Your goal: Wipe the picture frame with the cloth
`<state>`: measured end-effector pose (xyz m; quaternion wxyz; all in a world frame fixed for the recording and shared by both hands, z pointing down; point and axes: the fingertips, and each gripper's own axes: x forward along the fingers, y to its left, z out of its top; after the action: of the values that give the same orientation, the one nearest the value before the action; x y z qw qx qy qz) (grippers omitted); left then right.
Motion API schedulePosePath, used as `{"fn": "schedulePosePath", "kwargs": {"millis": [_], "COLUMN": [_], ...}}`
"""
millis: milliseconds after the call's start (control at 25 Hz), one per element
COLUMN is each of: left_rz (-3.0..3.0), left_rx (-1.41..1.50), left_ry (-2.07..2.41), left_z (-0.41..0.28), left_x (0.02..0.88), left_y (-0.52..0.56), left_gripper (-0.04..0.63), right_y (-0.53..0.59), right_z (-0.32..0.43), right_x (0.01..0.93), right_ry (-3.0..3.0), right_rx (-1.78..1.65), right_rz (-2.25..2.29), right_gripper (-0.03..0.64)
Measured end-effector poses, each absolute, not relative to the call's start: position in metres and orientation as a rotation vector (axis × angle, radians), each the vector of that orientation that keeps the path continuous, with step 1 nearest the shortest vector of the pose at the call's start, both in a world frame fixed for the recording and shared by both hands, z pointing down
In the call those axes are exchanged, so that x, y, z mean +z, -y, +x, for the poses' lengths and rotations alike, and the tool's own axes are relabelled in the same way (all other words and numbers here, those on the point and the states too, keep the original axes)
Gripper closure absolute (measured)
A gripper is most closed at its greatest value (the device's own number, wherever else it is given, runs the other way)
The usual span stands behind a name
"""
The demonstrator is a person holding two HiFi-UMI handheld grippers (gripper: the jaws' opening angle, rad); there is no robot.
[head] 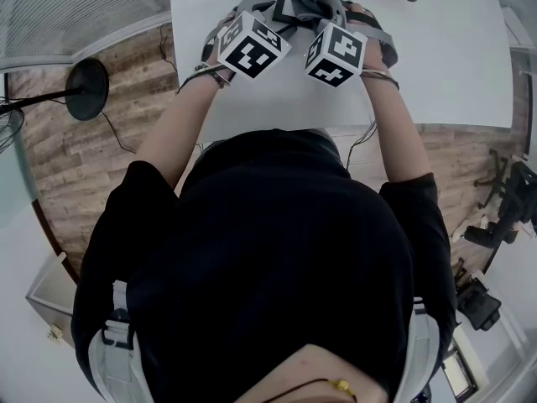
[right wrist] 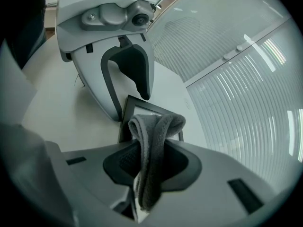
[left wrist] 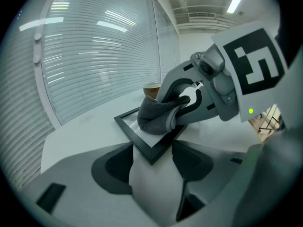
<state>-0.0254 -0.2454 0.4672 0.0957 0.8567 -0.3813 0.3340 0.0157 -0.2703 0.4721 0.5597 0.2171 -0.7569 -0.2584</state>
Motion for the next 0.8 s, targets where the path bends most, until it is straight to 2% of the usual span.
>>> {"fn": "schedulePosePath", "kwargs": {"millis": [800], "left_rz": [2.538], "left_rx": [0.991], "left_ry": [1.131], "left_z": [-0.024], "left_x": [0.468], "left_y": [0.246], "left_gripper": [0.324], "right_y": [0.252], "right_z": [0.020], "right_x": [0.470], "right_ry": [1.793], "right_rx": [-0.599], "right_rz": [0.393], "right_gripper": [0.525]}}
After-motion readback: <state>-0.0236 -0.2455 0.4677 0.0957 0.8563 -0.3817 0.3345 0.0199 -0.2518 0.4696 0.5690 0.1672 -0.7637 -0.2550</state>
